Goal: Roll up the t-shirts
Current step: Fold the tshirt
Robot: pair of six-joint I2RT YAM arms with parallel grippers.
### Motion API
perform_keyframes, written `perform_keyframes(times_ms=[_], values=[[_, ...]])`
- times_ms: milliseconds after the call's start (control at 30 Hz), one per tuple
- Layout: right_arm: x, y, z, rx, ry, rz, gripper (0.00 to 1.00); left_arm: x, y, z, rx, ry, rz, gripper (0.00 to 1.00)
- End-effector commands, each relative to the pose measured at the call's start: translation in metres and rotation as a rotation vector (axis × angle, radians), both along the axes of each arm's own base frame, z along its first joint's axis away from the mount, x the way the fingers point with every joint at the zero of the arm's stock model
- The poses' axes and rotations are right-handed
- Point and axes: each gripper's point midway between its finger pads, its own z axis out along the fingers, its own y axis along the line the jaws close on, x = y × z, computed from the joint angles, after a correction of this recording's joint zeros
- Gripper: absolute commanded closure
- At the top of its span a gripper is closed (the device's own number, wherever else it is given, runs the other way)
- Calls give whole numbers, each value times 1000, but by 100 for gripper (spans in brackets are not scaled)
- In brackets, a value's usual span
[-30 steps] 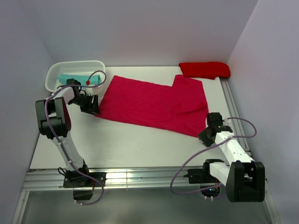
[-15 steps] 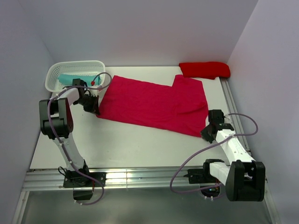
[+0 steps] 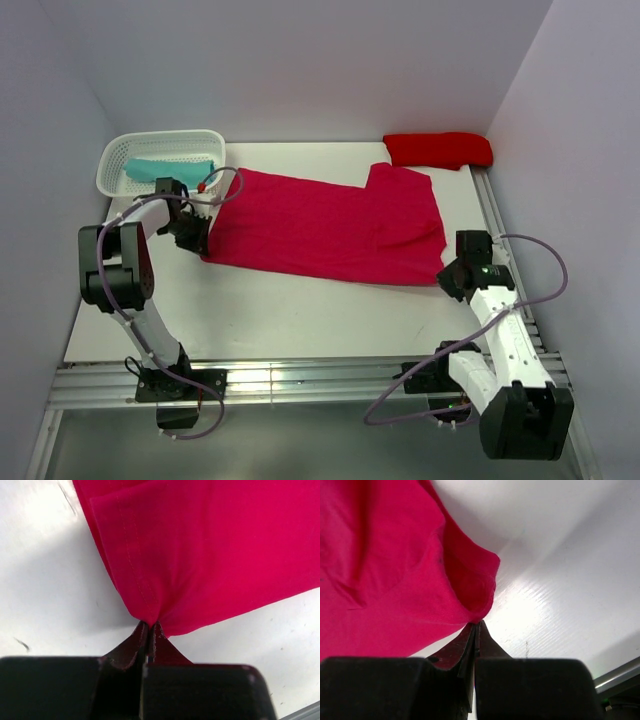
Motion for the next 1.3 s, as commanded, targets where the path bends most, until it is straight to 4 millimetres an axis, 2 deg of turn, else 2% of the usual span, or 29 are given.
perform_keyframes(times_ms=[0, 367, 600, 700, 867, 933, 1033, 1067, 1100, 1167, 1233, 1267], values=[[-9, 0, 22, -5, -16, 16, 100, -18, 10, 11, 54, -5, -30, 100], [-35, 4, 43, -9, 0, 60, 100, -50, 16, 20, 68, 9, -55, 100], [-53, 13, 36, 28, 33, 100, 100, -66, 16, 27, 74, 7, -75, 100], [-59, 19, 26, 55, 55, 119, 100, -71, 16, 25, 74, 18, -85, 100], [-60, 22, 19, 66, 91, 139, 99, -73, 15, 21, 71, 32, -88, 100], [-60, 23, 14, 72, 117, 141, 95, -74, 15, 18, 66, 44, -87, 100], [-57, 21, 11, 70, 117, 121, 84, -74, 14, 15, 59, 59, -89, 97], [-56, 23, 11, 78, 114, 122, 68, -74, 14, 14, 58, 65, -90, 94], [-53, 24, 10, 86, 108, 118, 62, -74, 14, 14, 57, 65, -92, 85], [-53, 24, 8, 89, 116, 112, 52, -73, 14, 15, 54, 63, -97, 75], [-51, 23, 8, 89, 110, 107, 47, -72, 13, 16, 51, 59, -103, 59], [-50, 23, 9, 85, 104, 104, 46, -71, 13, 17, 49, 54, -105, 55]])
